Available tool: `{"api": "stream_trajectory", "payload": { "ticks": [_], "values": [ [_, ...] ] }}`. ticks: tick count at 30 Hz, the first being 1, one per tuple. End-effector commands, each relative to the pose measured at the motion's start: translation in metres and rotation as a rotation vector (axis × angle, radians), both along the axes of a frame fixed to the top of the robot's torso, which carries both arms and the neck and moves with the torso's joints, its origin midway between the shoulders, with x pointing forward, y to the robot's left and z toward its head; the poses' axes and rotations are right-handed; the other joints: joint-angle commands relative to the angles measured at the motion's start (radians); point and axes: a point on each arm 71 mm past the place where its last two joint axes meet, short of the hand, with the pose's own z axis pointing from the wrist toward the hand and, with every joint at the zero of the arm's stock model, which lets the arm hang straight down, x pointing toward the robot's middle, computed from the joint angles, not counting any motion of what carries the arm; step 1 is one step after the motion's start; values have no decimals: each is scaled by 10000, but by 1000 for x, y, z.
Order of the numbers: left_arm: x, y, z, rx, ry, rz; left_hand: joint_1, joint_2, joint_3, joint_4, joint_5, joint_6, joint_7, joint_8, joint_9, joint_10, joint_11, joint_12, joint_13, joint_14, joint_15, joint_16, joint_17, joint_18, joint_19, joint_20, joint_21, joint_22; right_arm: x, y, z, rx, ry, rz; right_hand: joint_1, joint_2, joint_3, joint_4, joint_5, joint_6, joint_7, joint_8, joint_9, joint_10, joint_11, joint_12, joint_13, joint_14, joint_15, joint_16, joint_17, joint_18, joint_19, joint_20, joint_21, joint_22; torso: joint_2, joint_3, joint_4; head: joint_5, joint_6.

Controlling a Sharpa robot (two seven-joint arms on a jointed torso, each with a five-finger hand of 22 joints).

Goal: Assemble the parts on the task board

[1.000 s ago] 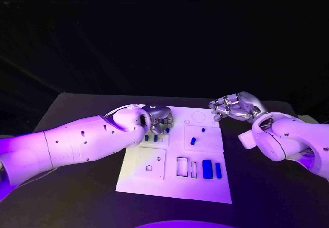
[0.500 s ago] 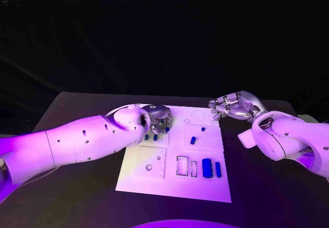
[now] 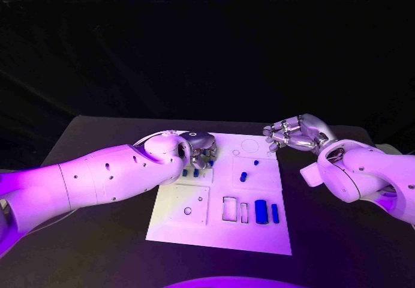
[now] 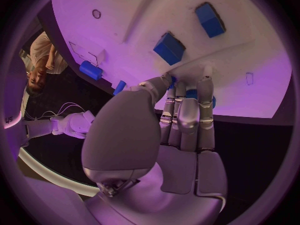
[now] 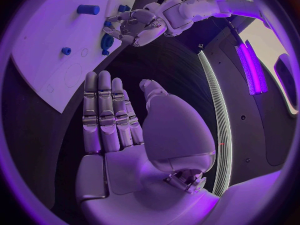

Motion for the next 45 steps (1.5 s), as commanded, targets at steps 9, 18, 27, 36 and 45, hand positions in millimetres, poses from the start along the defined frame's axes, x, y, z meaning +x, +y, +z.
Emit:
{"api": "stream_trajectory", "payload": {
  "ticks": [9, 18, 27, 36, 45],
  "values": [
    [0, -1, -5, 185, 400, 0, 12, 176, 152, -6, -21, 290, -2, -22, -74, 274, -75, -102, -81, 24, -31, 168, -12, -47, 18, 36, 101, 135, -1, 1, 1, -42, -150, 149, -56, 45, 32, 32, 75, -81, -16, 60, -14, -36, -1, 61, 12, -34, 3, -52, -13, 47, -58, 22, -53, -13, -3, -6, -2, -5, 10],
    [0, -2, -6, 223, 444, -86, 534, 397, 697, -607, -20, 665, 43, -59, -196, 794, -115, -354, -191, 194, -103, 509, 138, -135, 335, -47, 534, 696, -1, 2, 1, -38, -156, 155, -56, 45, 32, 32, 75, -81, -16, 60, -14, -36, -1, 61, 12, -34, 3, -52, -13, 47, -58, 22, -53, -13, 1, -7, 4, 9, -3],
    [0, -3, -5, -65, 383, -139, 463, 359, 926, -916, -11, 738, 117, -255, -343, 1006, -74, -775, -294, 174, -62, 570, -15, -138, 267, -37, 702, 822, -1, 2, 1, -39, -166, 148, -56, 45, 32, 32, 75, -81, -16, 60, -14, -36, -1, 61, 12, -34, 3, -52, -13, 47, -58, 22, -53, -13, -10, -12, 4, 17, 5],
    [-2, 3, 0, -419, 242, -89, 289, 300, 924, -948, -25, 770, 141, -336, -406, 1062, -41, -943, -323, 122, -32, 559, -145, -124, 166, -14, 703, 789, -1, 1, 1, -46, -178, 114, -56, 45, 32, 32, 75, -81, -16, 60, -14, -36, -1, 61, 12, -34, 3, -52, -13, 47, -58, 22, -53, -13, -9, -12, 9, 9, 11],
    [-4, 13, 12, -812, 168, 113, 98, 254, 878, -912, -26, 850, 127, -375, -445, 1159, -53, -1057, -330, 120, -33, 599, -195, -131, 170, 1, 736, 847, 1, -1, 1, -65, -199, 60, -56, 45, 32, 32, 75, -81, -16, 60, -14, -36, -1, 61, 12, -34, 3, -52, -13, 47, -58, 22, -53, -13, -15, -9, 5, 23, 98]
  ]
}}
